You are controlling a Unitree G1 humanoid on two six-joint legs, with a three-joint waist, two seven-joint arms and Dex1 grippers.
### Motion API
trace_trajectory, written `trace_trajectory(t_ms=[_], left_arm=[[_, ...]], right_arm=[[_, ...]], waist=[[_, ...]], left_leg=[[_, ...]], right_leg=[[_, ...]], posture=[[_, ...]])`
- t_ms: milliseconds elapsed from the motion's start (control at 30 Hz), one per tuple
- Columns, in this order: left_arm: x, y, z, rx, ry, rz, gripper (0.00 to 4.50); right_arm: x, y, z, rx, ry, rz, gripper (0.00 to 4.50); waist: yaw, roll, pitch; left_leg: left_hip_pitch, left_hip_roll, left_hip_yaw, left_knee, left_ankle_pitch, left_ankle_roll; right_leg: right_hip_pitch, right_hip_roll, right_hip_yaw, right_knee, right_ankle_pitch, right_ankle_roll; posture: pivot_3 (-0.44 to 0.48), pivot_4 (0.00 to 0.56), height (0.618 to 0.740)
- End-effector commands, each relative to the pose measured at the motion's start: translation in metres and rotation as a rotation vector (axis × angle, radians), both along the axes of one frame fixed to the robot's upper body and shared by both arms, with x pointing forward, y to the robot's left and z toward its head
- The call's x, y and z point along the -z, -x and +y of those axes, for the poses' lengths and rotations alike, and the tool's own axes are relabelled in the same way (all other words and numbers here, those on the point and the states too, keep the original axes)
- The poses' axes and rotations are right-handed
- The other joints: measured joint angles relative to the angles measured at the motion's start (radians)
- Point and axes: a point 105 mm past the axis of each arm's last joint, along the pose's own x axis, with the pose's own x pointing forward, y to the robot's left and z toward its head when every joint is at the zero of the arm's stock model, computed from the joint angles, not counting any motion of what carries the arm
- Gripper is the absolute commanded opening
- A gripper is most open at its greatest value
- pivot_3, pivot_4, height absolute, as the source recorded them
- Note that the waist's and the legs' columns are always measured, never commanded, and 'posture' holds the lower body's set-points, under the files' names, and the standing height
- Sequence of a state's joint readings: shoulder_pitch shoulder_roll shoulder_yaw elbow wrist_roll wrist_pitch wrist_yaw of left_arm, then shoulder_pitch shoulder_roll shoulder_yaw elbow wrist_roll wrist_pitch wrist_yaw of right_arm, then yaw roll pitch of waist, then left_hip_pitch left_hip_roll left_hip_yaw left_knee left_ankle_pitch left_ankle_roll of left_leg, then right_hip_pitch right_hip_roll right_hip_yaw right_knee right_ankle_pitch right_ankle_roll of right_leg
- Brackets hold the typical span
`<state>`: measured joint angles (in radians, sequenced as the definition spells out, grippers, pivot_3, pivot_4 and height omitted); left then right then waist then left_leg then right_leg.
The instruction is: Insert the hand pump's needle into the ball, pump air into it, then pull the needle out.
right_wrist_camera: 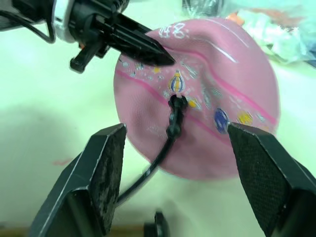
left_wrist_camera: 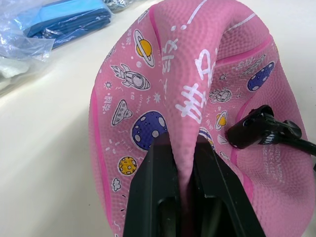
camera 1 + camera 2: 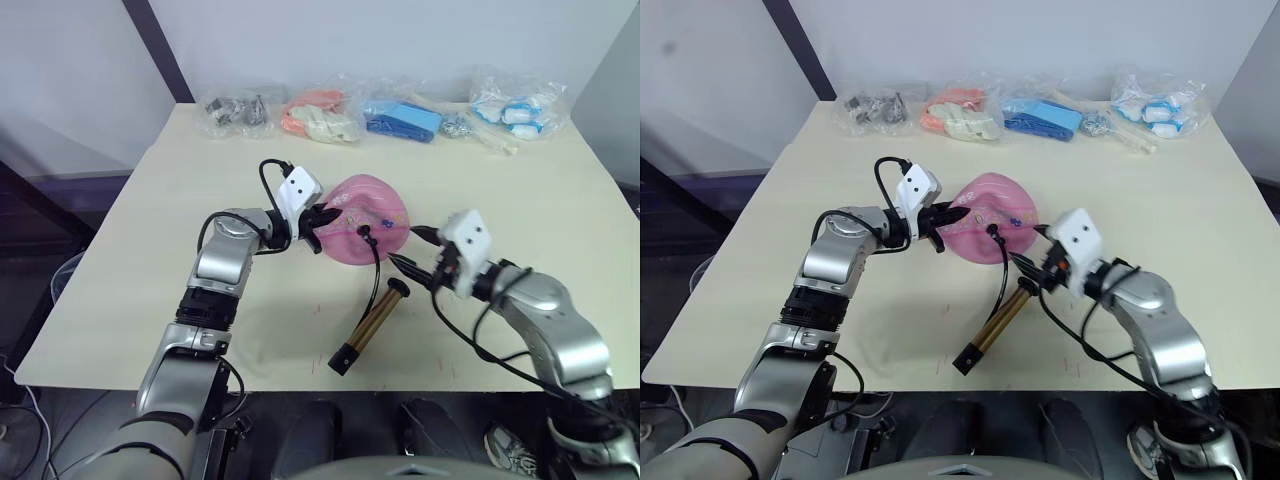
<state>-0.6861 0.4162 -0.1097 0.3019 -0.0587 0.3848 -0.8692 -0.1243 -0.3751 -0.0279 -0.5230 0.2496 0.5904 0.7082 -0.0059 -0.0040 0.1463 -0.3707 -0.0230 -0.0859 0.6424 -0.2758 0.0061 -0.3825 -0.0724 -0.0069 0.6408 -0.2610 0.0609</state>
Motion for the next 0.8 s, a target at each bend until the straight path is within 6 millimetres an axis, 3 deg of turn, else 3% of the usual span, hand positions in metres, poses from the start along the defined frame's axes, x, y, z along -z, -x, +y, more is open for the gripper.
trace_trajectory(t_ms=[33, 267, 533, 567, 800], left_arm=[[0.041, 0.007, 0.003, -0.025, -0.049, 0.14, 0.0], [0.039, 0.007, 0.005, -0.015, -0.054, 0.13, 0.0], [0.034, 0.008, 0.005, -0.004, -0.031, 0.124, 0.0], [0.032, 0.008, 0.004, -0.005, -0.016, 0.121, 0.81], [0.014, 0.007, -0.001, 0.01, 0.074, 0.073, 3.96]], right_arm=[[-0.018, 0.012, -0.021, -0.001, -0.079, -0.111, 4.48], [-0.019, 0.035, -0.069, 0.013, -0.077, -0.155, 4.48], [-0.019, 0.054, -0.086, -0.048, -0.057, -0.164, 4.48], [-0.018, 0.056, -0.086, -0.061, -0.056, -0.165, 4.5], [-0.016, 0.059, -0.084, -0.097, -0.08, -0.195, 4.5]], waist=[[-0.001, -0.001, 0.002], [-0.001, -0.001, 0.004], [0.0, -0.001, 0.007], [0.0, -0.001, 0.007], [0.002, -0.003, 0.017]], left_leg=[[0.0, 0.0, 0.0, 0.0, 0.0, 0.0], [0.002, 0.0, 0.0, 0.001, 0.0, 0.0], [0.002, 0.001, 0.0, 0.001, 0.0, 0.0], [0.002, 0.001, 0.0, 0.001, 0.0, 0.0], [0.001, 0.002, 0.0, 0.002, 0.0, 0.0]], right_leg=[[0.0, 0.0, 0.0, 0.0, 0.0, 0.0], [0.003, 0.0, 0.0, 0.0, 0.0, 0.001], [0.003, 0.001, 0.001, 0.0, 0.0, 0.0], [0.003, 0.001, 0.0, 0.0, 0.0, 0.0], [0.003, 0.0, 0.001, 0.0, 0.0, 0.0]], posture=[[0.0, 0.15, 0.74], [0.0, 0.15, 0.74], [0.0, 0.15, 0.74], [0.0, 0.15, 0.74], [0.0, 0.15, 0.74]])
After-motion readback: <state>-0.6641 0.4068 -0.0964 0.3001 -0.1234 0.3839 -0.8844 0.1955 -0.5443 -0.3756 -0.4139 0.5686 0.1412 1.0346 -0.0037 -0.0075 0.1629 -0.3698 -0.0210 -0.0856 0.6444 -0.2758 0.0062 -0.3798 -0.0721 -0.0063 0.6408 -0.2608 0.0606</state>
